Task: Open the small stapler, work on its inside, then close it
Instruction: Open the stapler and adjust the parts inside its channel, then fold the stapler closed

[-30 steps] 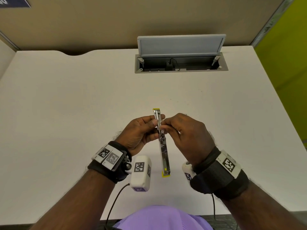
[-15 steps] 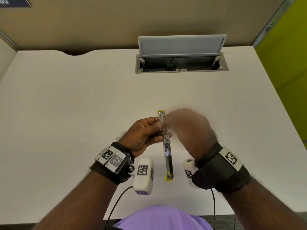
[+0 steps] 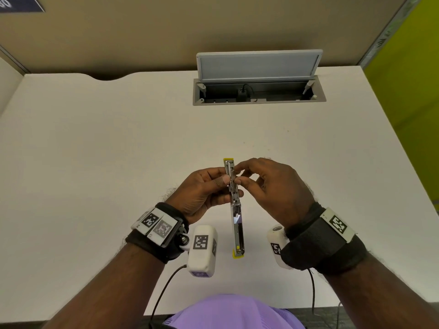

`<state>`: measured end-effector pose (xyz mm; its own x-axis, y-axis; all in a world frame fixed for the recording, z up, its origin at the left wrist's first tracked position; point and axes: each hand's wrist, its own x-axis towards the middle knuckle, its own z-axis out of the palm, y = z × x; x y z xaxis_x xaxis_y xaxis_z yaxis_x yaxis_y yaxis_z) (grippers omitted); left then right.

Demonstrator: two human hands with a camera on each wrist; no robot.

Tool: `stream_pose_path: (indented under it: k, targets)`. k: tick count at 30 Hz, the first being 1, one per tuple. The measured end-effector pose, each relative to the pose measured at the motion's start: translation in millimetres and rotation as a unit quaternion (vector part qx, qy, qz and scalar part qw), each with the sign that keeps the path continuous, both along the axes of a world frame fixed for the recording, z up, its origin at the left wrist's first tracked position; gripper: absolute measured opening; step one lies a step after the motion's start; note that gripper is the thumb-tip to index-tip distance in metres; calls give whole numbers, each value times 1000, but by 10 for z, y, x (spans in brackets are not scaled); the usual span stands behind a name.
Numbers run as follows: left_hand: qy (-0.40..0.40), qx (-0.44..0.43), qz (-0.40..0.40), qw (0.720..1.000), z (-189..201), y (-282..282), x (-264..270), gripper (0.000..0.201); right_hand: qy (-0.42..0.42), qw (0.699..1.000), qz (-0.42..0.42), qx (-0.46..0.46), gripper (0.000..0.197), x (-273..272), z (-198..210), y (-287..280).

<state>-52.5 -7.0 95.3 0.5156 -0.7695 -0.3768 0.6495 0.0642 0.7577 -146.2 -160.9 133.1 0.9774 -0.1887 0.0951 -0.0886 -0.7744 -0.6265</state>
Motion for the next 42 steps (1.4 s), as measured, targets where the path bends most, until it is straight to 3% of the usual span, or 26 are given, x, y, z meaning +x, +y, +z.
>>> stream_pose_path:
  k: [8, 14, 20, 28, 33, 38, 40, 42]
  targets:
    - [-13, -1, -15, 1000, 8, -19, -2, 28, -28, 999, 10, -32, 14, 3, 29, 11]
    - [-27, 7, -25, 999, -20, -8, 8, 27, -14, 1000, 0, 23, 10, 11, 59, 25]
    - [-23, 16, -6, 1000, -55, -1, -11, 25, 18, 999, 28, -17, 8, -2, -7, 55]
    - [-14, 9, 14, 1000, -13, -6, 63, 27, 15, 998, 46, -37, 32, -115, -49, 159]
    - [-8, -2, 42, 999, 1, -15, 79, 26, 15, 998, -25, 57, 38, -164, -22, 115]
    - [-11, 11, 82, 996, -37, -16, 96, 24, 214, 959, -5, 188, 63, -279, -86, 116]
    - [-6, 14, 97, 995, -49, -15, 109, 23, 228, 956, 1, 186, 56, -321, -126, 128]
    - [-2, 14, 113, 993, -50, -7, 128, 20, 189, 957, -31, 217, 43, -346, -158, 85]
